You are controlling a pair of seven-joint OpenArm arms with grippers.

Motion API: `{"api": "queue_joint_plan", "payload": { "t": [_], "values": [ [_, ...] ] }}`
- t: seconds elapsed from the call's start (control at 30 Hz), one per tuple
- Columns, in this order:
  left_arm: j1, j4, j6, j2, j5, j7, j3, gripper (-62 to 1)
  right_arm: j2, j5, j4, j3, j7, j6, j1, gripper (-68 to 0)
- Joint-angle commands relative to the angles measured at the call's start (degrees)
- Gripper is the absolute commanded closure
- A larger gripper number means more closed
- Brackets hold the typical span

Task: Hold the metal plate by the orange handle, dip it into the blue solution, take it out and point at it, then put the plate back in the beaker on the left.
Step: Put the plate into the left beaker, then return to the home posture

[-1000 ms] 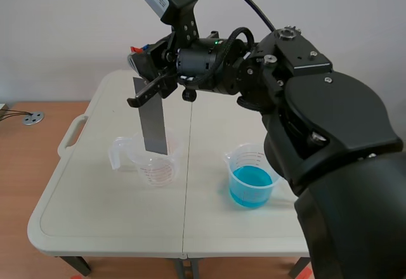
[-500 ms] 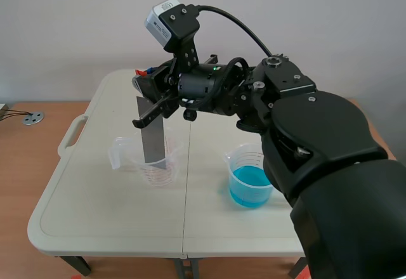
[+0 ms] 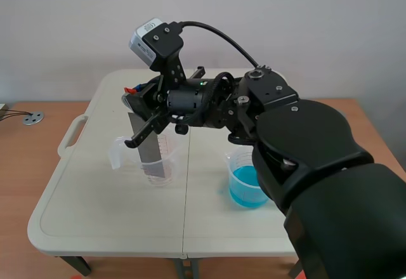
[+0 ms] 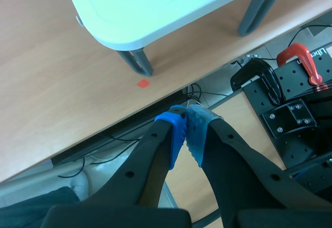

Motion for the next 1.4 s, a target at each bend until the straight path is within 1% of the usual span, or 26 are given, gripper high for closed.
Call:
{"api": "queue_joint_plan", "payload": {
  "t": [0.0, 0.07, 0.1, 0.2, 0.27, 0.43, 0.5, 0.53, 0.57, 0.6, 0.67, 0.7, 0.73, 0.77, 0.83, 0.97, 1.17, 1.3, 1.37],
  "values": [
    [0.1, 0.3, -0.1, 0.2, -0.4, -0.6, 0.2, -2.6, -1.8, 0.1, 0.7, 0.3, 0.8, 0.4, 1.3, -1.3],
    [0.1, 0.3, -0.1, 0.2, -0.4, -0.6, 0.2, -2.6, -1.8, -0.7, 0.7, 0.3, 0.7, 0.4, 1.3, -2.7],
    [0.1, 0.3, -0.1, 0.2, -0.4, -0.6, 0.2, -2.6, -1.7, -0.7, 0.7, 0.3, 0.4, 0.4, 1.3, -4.8],
    [0.1, 0.3, -0.1, 0.2, -0.4, -0.6, 0.2, -2.6, -1.7, -0.7, 0.7, 0.3, 0.2, 0.4, 1.3, -13.9],
    [0.1, 0.3, -0.1, 0.2, -0.4, -0.6, 0.2, -2.6, -1.7, -0.7, 0.7, 0.3, 0.2, 0.4, 1.3, -21.7],
    [0.1, 0.3, -0.1, 0.2, -0.4, -0.6, 0.2, -2.6, -1.7, -0.6, 0.7, 0.3, 0.5, 0.4, 1.3, -45.4],
    [0.1, 0.3, -0.1, 0.2, -0.3, -0.6, 0.2, -4.9, -1.8, -0.5, 0.7, 0.4, 1.0, 0.4, 1.3, -53.0],
    [0.1, 0.3, -0.1, 0.2, -0.3, -0.6, 0.2, -9.6, -1.8, -0.4, 0.7, 0.5, 1.0, 0.4, 1.3, -56.5],
    [0.1, 0.3, -0.1, 0.2, -0.3, -0.6, 0.2, -16.9, -1.8, -0.4, 0.7, 0.5, 1.0, 0.4, 1.4, -59.2],
    [0.1, 0.3, -0.1, 0.2, -0.3, -0.6, 0.2, -26.3, -1.8, -0.4, 0.7, 0.5, 0.8, 0.4, 1.5, -61.6],
    [-0.2, 0.3, -0.1, 0.2, 0.6, -0.7, 0.2, -48.0, -1.8, -0.3, 0.9, 1.0, 0.8, 0.4, 1.5, -66.1],
    [-0.4, 0.3, -0.1, 0.2, 1.5, -0.8, 0.2, -56.9, -1.8, -0.2, 1.0, 1.4, 0.8, 0.4, 1.5, -66.5],
    [-0.7, 0.3, 0.0, 0.2, 2.5, -0.8, 0.2, -61.5, -1.8, 0.1, 1.2, 1.9, 0.8, 0.4, 1.5, -66.5],
    [-0.9, 0.3, 0.0, 0.1, 3.2, -0.7, 0.2, -62.0, -1.7, 0.5, 1.5, 2.4, 0.5, 0.4, 1.4, -66.5],
    [-1.0, 0.3, -0.1, 0.2, 3.4, -0.7, 0.3, -61.9, -1.5, 2.4, 2.5, 3.6, -0.9, 0.4, 1.3, -66.5],
    [-1.0, 0.3, -0.1, 0.2, 3.4, -0.8, 0.4, -61.9, -0.3, 7.7, 7.3, 5.5, -5.8, 0.4, 0.7, -66.5],
    [-1.2, 0.3, -0.1, 0.1, 3.3, -1.3, 0.4, -61.9, 3.5, 15.8, 19.2, 7.3, -13.1, 0.4, -3.2, -66.5],
    [-1.5, 0.4, -0.1, 0.1, 3.3, -5.9, 0.4, -62.0, 6.2, 20.0, 26.8, 8.8, -18.3, 0.4, -7.2, -66.5],
    [-2.4, 0.4, -0.1, 0.1, 3.6, -6.0, 0.4, -62.0, 7.6, 22.6, 30.1, 10.2, -20.6, 0.4, -9.6, -66.5]
  ]
}}
